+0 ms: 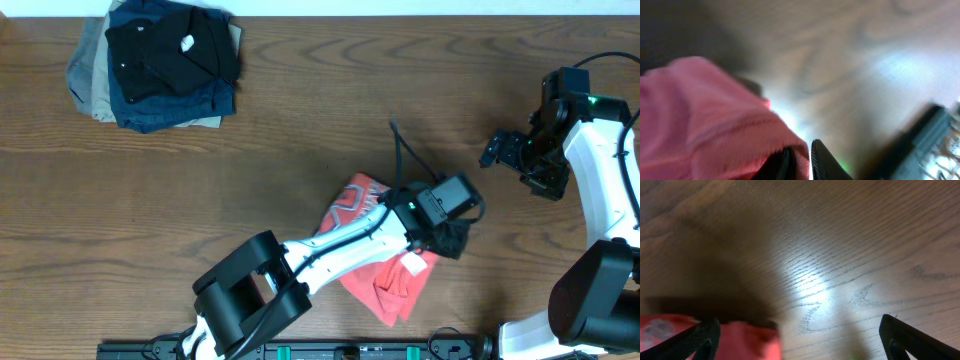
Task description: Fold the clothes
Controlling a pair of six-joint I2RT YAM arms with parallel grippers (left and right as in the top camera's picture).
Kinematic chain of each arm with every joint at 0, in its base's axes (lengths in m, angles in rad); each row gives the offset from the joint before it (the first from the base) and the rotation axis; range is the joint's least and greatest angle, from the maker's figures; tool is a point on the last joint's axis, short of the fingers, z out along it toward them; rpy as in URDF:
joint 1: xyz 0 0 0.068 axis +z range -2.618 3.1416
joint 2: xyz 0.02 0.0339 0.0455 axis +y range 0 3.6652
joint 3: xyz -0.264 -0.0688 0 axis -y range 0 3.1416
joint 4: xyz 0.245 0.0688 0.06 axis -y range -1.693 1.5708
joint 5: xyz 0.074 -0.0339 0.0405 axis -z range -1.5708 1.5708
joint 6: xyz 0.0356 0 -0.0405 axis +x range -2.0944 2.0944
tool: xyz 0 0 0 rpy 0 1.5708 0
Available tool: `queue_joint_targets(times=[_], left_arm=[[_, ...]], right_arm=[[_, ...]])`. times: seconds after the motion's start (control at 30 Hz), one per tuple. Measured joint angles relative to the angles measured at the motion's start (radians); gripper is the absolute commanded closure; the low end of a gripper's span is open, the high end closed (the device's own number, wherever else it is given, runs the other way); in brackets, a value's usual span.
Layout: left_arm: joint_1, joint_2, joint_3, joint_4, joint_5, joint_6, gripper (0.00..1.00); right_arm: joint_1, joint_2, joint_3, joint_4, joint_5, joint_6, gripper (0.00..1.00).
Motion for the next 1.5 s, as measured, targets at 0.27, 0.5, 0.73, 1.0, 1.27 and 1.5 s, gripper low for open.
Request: queue_joint_targets(times=[0.27,0.5,0.73,1.0,1.27,1.5], left_arm=[[0.005,-0.031,0.0,-0.072,0.094,0.047,0.29],[0.011,-0.132,0.0,-0.206,0.108,0.078,0.14],[0.017,-0.172,0.0,-0.411,0.083,0.093,0.14],[-0.024,-0.146,-0.055,-0.416,-0.076,0.111,0.14],[-0.047,-0.1,-0.06,-0.357,-0.166,0.126,0.16],[-0.056,-0.071,-0.06,-0.33,-0.188,0.132,0.25]], right_arm=[[0.0,0.0,0.0,0.0,0.0,0.0,0.01],[0.0,0.0,0.0,0.0,0.0,0.0,0.01],[0.0,0.0,0.0,0.0,0.0,0.0,0.01],[0.0,0.0,0.0,0.0,0.0,0.0,0.01],[0.0,0.0,0.0,0.0,0.0,0.0,0.01],[0.0,0.0,0.0,0.0,0.0,0.0,0.01]])
